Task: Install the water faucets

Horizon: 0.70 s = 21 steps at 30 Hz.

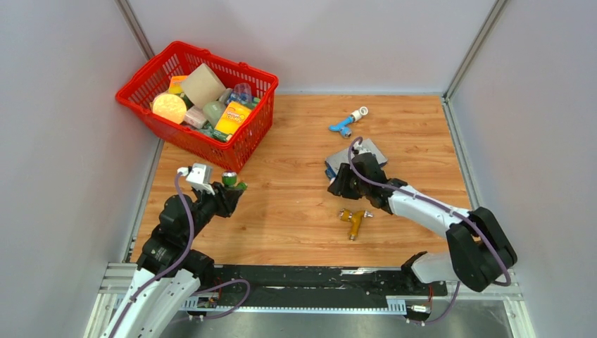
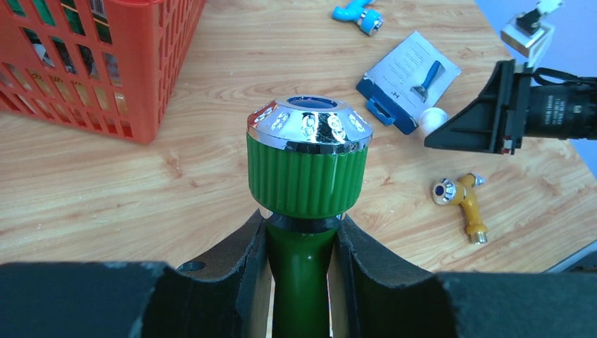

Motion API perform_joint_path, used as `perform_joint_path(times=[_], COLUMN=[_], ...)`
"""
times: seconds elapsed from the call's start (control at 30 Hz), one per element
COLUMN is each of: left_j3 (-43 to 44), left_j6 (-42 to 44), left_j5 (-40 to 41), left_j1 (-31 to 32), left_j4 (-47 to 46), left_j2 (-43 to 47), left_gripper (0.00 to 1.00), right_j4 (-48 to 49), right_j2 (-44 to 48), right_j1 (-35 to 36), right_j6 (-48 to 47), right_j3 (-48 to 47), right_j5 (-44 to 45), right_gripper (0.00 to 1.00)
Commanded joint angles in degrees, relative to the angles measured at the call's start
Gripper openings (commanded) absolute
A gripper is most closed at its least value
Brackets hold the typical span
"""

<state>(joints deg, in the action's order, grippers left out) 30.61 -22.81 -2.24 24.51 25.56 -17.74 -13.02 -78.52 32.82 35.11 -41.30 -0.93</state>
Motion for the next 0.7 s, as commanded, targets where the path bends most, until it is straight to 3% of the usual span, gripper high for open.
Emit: perform_joint_path(times=[0.0, 0.2, 0.43, 0.67], left_j3=[1.9, 1.7, 1.5, 1.2], left_j6=[0.7, 0.6, 0.5, 0.2], left_j5=[0.4, 0.1, 0.0, 0.5], left_j1=[-0.6, -0.9, -1.4, -1.7], left_j4=[-2.1, -2.8, -3.0, -2.9], left_j2=[0.1, 0.0, -0.5, -0.4], left_gripper=[0.0, 0.0, 0.0, 0.0], right_j4=[26.6, 49.3, 73.6, 88.9], right_j2=[4.2, 0.1, -15.0, -26.7], right_j1=[1.6, 5.7, 10.1, 11.7], right_j6=[14.5, 26.4, 40.0, 47.9], right_j3=[5.3, 9.9, 11.2, 11.6], right_j5=[-14.3, -21.4, -26.1, -28.2], right_gripper=[0.07, 0.06, 0.05, 0.02])
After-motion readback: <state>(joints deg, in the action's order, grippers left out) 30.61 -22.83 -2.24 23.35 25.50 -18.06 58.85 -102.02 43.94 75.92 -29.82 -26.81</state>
